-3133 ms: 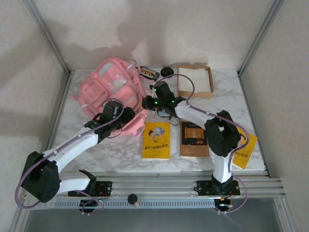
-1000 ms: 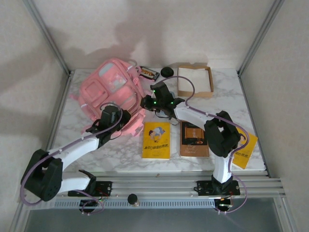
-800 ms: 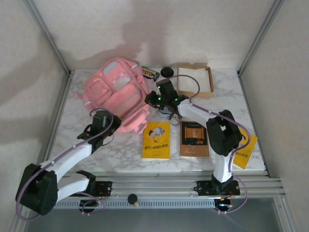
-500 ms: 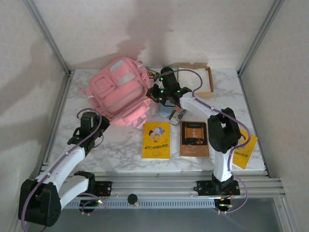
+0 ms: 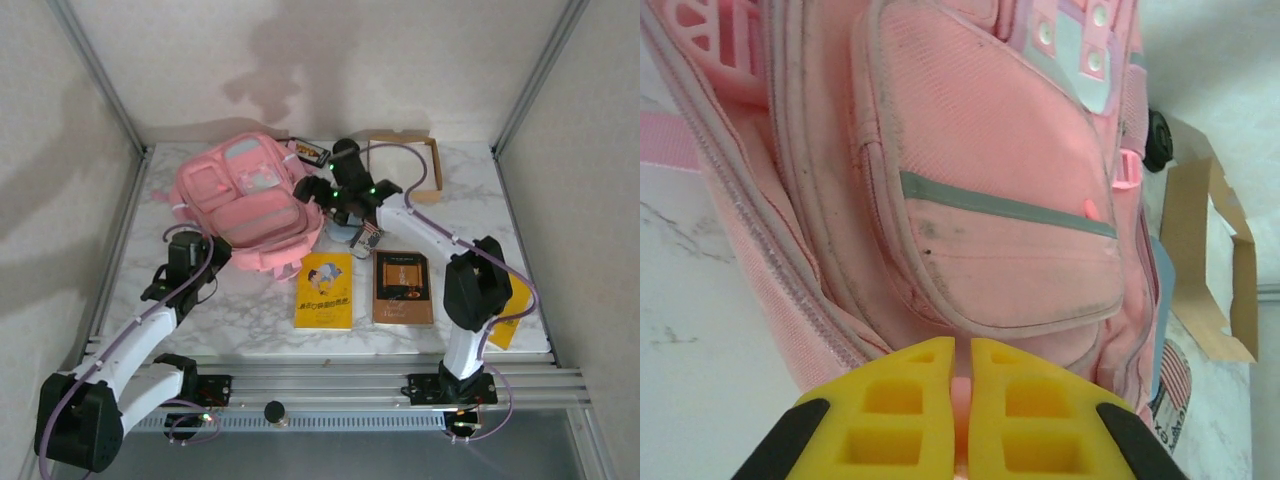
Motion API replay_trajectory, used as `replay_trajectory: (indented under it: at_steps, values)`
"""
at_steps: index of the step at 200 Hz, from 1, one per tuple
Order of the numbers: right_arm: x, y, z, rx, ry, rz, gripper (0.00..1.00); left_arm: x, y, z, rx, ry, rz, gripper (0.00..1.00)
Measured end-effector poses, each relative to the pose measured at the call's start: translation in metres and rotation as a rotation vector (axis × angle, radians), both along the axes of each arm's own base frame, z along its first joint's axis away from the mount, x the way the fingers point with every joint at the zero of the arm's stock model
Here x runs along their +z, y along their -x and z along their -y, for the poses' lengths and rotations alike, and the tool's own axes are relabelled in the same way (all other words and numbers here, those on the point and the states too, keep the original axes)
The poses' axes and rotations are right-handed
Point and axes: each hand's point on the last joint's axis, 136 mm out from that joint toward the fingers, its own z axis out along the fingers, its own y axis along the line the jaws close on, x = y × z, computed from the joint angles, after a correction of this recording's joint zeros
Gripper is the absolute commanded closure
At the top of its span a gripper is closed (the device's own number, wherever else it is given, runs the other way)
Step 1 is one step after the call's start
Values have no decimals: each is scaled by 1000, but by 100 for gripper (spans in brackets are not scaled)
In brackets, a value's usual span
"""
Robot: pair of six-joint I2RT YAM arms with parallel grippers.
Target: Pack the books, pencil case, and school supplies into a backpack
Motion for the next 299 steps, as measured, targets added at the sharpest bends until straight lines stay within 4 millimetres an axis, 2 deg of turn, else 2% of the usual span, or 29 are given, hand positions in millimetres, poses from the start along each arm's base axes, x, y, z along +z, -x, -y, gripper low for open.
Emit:
replay_trajectory:
  at_steps: [29, 53, 97, 138, 177, 208, 236, 245, 299]
  values:
    - [-18, 57, -40, 40, -42, -145, 3, 2, 4, 15, -37, 6, 6, 100]
    - [-29, 80, -52, 18, -79, -239, 1, 2, 5, 21, -54, 1, 5, 100]
    - [-47, 77, -58, -74, -111, -343, 1, -3, 6, 26, -63, -14, -6, 100]
    - [-80, 62, -75, -130, -93, -416, 3, -5, 8, 30, -70, -29, -11, 100]
    - [-93, 48, -88, -142, -52, -429, 25, -6, 9, 29, -51, -45, -8, 100]
    - [-107, 45, -83, -142, 6, -415, 61, -9, 10, 27, -41, -51, -12, 100]
    - [-109, 41, -80, -133, 25, -385, 93, -10, 11, 28, -42, -56, -14, 100]
    - [-108, 39, -81, -121, 28, -372, 100, -10, 11, 29, -45, -57, -16, 100]
    - [-104, 29, -84, -65, 39, -313, 100, -12, 13, 25, -26, -80, -23, 100]
